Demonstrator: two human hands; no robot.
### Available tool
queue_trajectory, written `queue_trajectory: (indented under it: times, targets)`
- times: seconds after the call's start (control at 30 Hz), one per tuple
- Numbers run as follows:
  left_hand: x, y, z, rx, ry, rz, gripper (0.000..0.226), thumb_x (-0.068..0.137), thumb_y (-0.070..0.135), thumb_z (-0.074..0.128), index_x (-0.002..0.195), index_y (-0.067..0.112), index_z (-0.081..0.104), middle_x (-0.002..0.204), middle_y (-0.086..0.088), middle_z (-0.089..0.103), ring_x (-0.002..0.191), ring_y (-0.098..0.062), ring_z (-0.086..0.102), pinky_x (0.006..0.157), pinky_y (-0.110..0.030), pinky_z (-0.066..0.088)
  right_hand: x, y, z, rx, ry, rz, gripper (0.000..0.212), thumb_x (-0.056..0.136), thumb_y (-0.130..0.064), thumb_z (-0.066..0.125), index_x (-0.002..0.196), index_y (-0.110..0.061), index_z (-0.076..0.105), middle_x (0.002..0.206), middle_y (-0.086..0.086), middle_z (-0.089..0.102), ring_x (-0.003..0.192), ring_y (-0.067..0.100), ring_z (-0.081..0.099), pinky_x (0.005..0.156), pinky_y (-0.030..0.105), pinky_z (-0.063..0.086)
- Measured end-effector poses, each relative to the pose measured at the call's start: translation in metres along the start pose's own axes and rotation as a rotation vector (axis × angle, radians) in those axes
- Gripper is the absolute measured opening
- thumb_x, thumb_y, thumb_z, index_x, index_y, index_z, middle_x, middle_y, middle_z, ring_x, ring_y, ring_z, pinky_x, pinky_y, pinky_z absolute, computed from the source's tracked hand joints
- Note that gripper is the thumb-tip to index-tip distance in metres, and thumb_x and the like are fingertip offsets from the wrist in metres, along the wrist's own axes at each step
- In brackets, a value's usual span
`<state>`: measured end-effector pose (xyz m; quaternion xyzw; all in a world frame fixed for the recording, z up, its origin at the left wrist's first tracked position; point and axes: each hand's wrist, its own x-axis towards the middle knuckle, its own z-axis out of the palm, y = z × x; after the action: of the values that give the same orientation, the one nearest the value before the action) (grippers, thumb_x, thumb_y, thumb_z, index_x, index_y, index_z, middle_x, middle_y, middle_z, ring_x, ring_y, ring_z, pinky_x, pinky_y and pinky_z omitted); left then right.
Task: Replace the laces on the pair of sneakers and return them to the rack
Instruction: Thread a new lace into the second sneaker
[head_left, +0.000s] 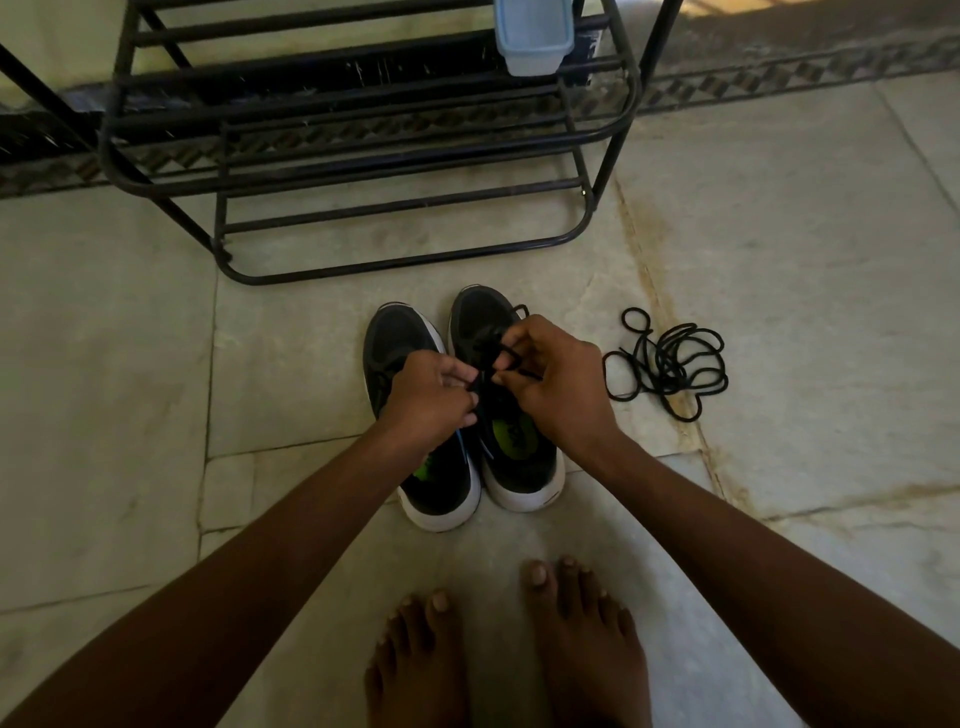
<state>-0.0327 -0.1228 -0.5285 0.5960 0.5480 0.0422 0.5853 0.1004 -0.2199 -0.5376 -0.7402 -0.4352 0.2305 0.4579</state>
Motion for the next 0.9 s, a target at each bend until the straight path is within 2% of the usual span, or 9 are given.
queue_trajectory:
  times: [0.2,0.4,0.53,0.7,0.8,0.9]
  targets:
    - [0.000,0.001,0.000,-0.017,-0.003,-0.019,0.029,0.091,-0.008,0.068,0.089,0.021,0.066,0.105,-0.015,0.066,0.099,-0.027,0.070,0.082,-0.040,0.064,0.001,0.000,0.000,0.082,0.013,0.080,0.034,0.078,0.003,0.082,0.102,-0.014,0.064,0.085,-0.003,0.067,0.082,0.013,0.070,0.078,0.032,0.061]
    - [-0.001,0.003,0.000,-0.043,-0.009,-0.035,0.027,0.091,-0.009,0.067,0.091,0.018,0.066,0.102,-0.013,0.066,0.099,-0.026,0.070,0.083,-0.040,0.063,0.012,0.001,-0.009,0.051,-0.094,0.055,0.038,0.074,0.005,0.082,0.105,-0.010,0.064,0.089,0.003,0.067,0.081,0.018,0.072,0.076,0.041,0.062]
    - [-0.002,0.003,0.000,-0.046,-0.012,-0.034,0.027,0.091,-0.010,0.066,0.092,0.017,0.067,0.105,-0.016,0.067,0.100,-0.027,0.070,0.085,-0.042,0.063,0.015,0.000,-0.011,0.017,-0.133,0.019,0.040,0.073,0.006,0.083,0.105,-0.008,0.064,0.089,0.005,0.067,0.080,0.018,0.072,0.074,0.042,0.062]
    - [-0.003,0.005,-0.001,-0.058,-0.025,-0.033,0.029,0.091,-0.009,0.067,0.090,0.019,0.066,0.104,-0.015,0.066,0.101,-0.027,0.070,0.083,-0.039,0.063,0.015,0.002,-0.007,-0.056,-0.089,-0.038,0.038,0.070,0.002,0.083,0.101,-0.011,0.065,0.090,0.002,0.066,0.078,0.017,0.069,0.072,0.043,0.060]
    - [-0.005,0.005,-0.001,-0.063,-0.028,-0.029,0.028,0.091,-0.009,0.067,0.092,0.019,0.066,0.106,-0.016,0.066,0.102,-0.026,0.069,0.083,-0.038,0.063,0.015,0.001,-0.005,-0.118,-0.079,-0.097,0.038,0.069,0.003,0.080,0.101,-0.012,0.066,0.091,0.001,0.065,0.077,0.015,0.066,0.072,0.037,0.058]
    - [-0.005,0.006,0.000,-0.053,-0.031,-0.024,0.025,0.092,-0.008,0.066,0.094,0.017,0.066,0.107,-0.015,0.066,0.102,-0.026,0.069,0.085,-0.040,0.063,0.015,-0.002,-0.004,-0.196,-0.094,-0.182,0.039,0.067,0.005,0.078,0.101,-0.010,0.067,0.092,-0.003,0.060,0.074,0.010,0.058,0.068,0.015,0.050]
